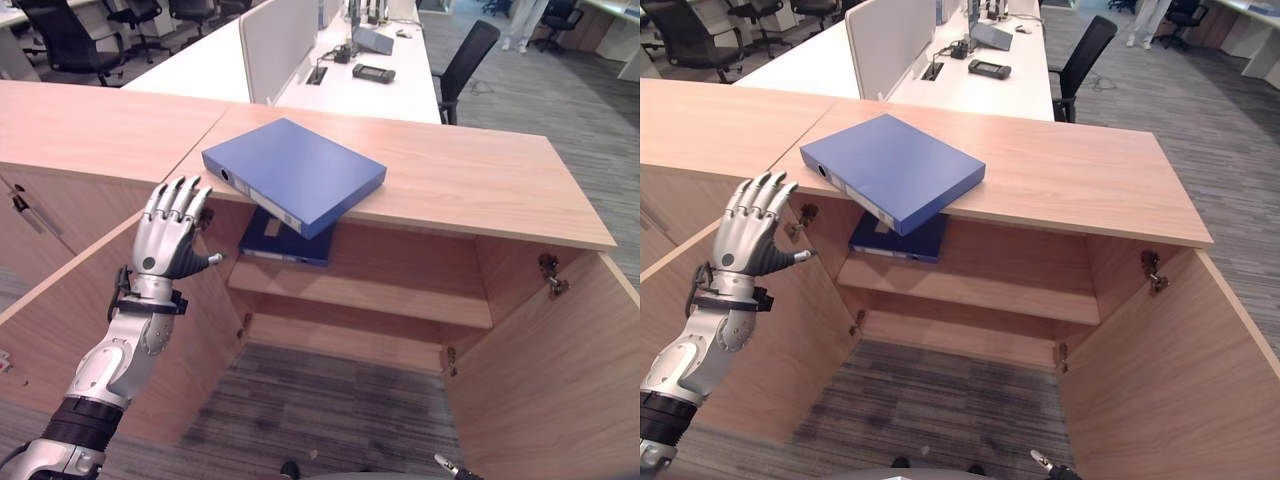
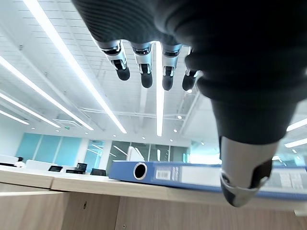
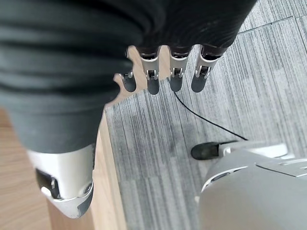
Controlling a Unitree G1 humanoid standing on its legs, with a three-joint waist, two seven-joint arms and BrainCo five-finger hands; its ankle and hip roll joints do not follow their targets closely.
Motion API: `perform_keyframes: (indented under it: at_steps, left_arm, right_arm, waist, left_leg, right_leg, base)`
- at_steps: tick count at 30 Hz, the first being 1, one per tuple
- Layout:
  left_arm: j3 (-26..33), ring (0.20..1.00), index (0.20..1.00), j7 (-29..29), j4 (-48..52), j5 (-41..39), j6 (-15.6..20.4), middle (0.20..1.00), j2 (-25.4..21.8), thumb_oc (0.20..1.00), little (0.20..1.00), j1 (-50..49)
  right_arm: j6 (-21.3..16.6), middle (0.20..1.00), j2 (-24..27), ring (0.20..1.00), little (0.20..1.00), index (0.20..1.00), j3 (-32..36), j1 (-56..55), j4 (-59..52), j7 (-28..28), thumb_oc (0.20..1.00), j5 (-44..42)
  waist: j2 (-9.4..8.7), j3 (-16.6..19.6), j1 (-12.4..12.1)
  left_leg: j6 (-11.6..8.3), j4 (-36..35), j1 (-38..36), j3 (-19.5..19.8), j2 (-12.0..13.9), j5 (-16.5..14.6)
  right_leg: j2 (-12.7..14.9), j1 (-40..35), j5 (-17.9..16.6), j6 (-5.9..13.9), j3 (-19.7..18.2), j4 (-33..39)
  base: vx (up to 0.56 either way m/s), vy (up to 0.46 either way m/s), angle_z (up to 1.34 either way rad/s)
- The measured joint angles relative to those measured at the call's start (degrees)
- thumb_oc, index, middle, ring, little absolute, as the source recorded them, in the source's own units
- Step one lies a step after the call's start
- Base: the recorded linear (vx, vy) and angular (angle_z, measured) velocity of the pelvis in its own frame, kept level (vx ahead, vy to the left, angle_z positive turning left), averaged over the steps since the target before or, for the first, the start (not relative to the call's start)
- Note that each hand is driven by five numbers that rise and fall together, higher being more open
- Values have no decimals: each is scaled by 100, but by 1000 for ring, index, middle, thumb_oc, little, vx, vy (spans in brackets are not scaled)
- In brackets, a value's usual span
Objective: Put the empty folder in the office cabinet
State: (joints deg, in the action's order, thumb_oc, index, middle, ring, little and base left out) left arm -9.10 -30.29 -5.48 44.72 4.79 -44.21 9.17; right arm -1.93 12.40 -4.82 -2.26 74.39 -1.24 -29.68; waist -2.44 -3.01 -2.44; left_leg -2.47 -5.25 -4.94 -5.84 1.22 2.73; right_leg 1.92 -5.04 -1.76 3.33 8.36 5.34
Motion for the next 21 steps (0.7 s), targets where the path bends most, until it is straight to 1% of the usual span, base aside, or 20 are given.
perform_keyframes:
  at_steps: [2,4,8,9,10,11,16,21]
  left_arm:
    - [-44,1000,1000,4,-53,149,1,1000,-18,1000,1000,27]
    - [-277,1000,1000,31,-231,241,-26,1000,-92,1000,1000,177]
    - [-500,1000,1000,107,-376,409,-82,1000,-147,1000,1000,310]
    - [-674,1000,1000,132,-446,430,-74,1000,-149,1000,1000,450]
    - [-674,1000,1000,132,-446,430,-74,1000,-149,1000,1000,450]
    - [-771,1000,1000,161,-572,580,-87,1000,-149,1000,1000,540]
    - [-1110,1000,1000,215,-827,588,-233,1000,-146,1000,1000,750]
    - [-1372,1000,1000,216,-1026,642,-277,1000,-129,1000,1000,1167]
  right_arm:
    - [0,1000,0,1000,1000,1000,2,8,-1,0,1000,0]
    - [2,1000,4,1000,1000,1000,7,-6,-1,-1,1000,0]
    - [2,1000,12,1000,1000,1000,6,13,-2,0,1000,0]
    - [4,1000,14,1000,1000,1000,7,17,2,-1,1000,0]
    - [4,1000,14,1000,1000,1000,7,17,2,-1,1000,0]
    - [3,1000,20,1000,1000,1000,8,25,1,-1,1000,0]
    - [4,1000,22,1000,1000,1000,9,31,8,-3,1000,0]
    - [5,1000,24,1000,1000,1000,6,45,39,-14,1000,2]
  waist:
    - [-7,7,40]
    - [-10,9,38]
    - [-11,14,69]
    - [-16,17,59]
    - [-16,17,59]
    - [-29,29,134]
    - [-31,31,204]
    - [-27,37,225]
  left_leg:
    - [1,1,-2,-18,0,1]
    - [2,1,-6,-50,3,1]
    - [2,2,-1,-172,8,2]
    - [3,1,1,-175,8,2]
    - [3,1,1,-175,8,2]
    - [3,1,-4,-201,8,2]
    - [7,2,-29,-287,12,-1]
    - [7,1,-37,-306,12,-1]
  right_leg:
    - [0,7,-11,4,-14,0]
    - [-1,18,-26,4,-52,0]
    - [-5,77,-76,16,-158,0]
    - [-3,77,-79,21,-160,0]
    - [-3,77,-79,21,-160,0]
    - [-5,85,-83,24,-185,0]
    - [-8,95,-103,24,-272,0]
    - [-8,96,-113,31,-288,0]
  base:
    - [-1,15,-7]
    - [-6,17,-11]
    - [0,19,-13]
    - [12,17,-5]
    - [11,17,-4]
    - [6,15,-6]
    - [4,6,-9]
    - [1,1,-1]
